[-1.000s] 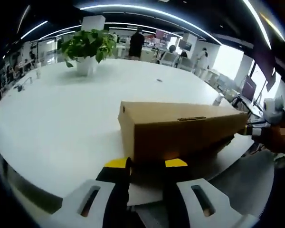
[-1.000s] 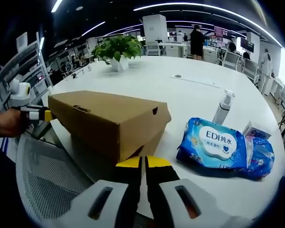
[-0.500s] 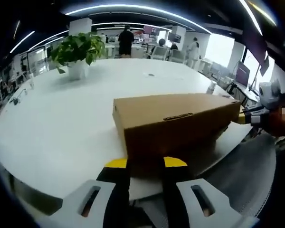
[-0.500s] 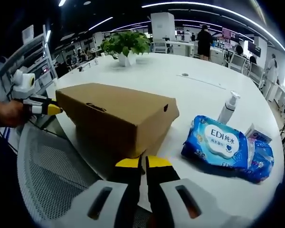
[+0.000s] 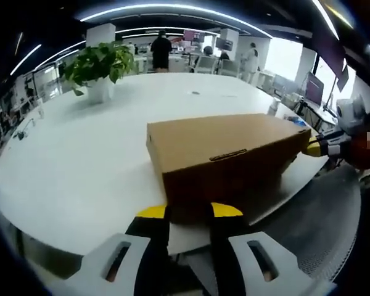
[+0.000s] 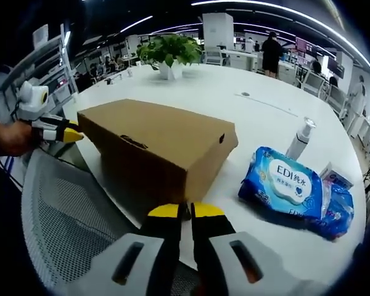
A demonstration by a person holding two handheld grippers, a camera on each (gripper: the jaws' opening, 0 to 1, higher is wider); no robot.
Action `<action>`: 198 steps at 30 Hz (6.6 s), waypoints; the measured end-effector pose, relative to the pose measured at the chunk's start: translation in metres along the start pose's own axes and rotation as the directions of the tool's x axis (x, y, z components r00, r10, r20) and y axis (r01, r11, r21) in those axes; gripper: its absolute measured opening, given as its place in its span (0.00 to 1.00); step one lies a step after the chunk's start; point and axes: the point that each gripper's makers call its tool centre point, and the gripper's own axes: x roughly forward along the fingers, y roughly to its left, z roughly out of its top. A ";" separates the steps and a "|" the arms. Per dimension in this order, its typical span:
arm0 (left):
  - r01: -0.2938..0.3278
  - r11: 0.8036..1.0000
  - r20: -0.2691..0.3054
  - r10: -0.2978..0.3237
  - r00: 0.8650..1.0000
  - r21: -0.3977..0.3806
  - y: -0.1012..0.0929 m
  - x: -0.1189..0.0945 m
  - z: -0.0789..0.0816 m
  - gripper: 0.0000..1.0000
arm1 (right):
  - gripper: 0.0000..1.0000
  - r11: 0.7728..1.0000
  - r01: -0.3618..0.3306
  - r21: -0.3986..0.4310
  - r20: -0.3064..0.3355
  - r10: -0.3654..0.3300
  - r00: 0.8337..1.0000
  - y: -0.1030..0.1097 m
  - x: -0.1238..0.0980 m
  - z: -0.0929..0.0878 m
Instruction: Operate the shoe box by opening the lid, removing the specified soft item, and placing it in the target area until the item is outside and the box remains undamaged.
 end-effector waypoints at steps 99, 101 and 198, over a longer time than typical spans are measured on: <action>0.124 0.985 -0.063 -0.118 0.991 0.117 0.005 0.019 -0.002 0.31 | 0.19 0.995 -0.042 -0.095 -0.020 0.040 0.999 0.005 0.014 0.003; 0.130 0.984 -0.069 -0.123 0.990 0.118 0.003 0.020 -0.002 0.30 | 0.20 0.995 -0.042 -0.091 -0.021 0.040 0.999 0.005 0.015 0.002; 0.172 0.972 -0.005 -0.173 0.985 0.158 -0.022 0.039 0.056 0.51 | 0.62 0.969 0.243 0.041 0.023 -0.244 0.970 -0.102 -0.042 0.005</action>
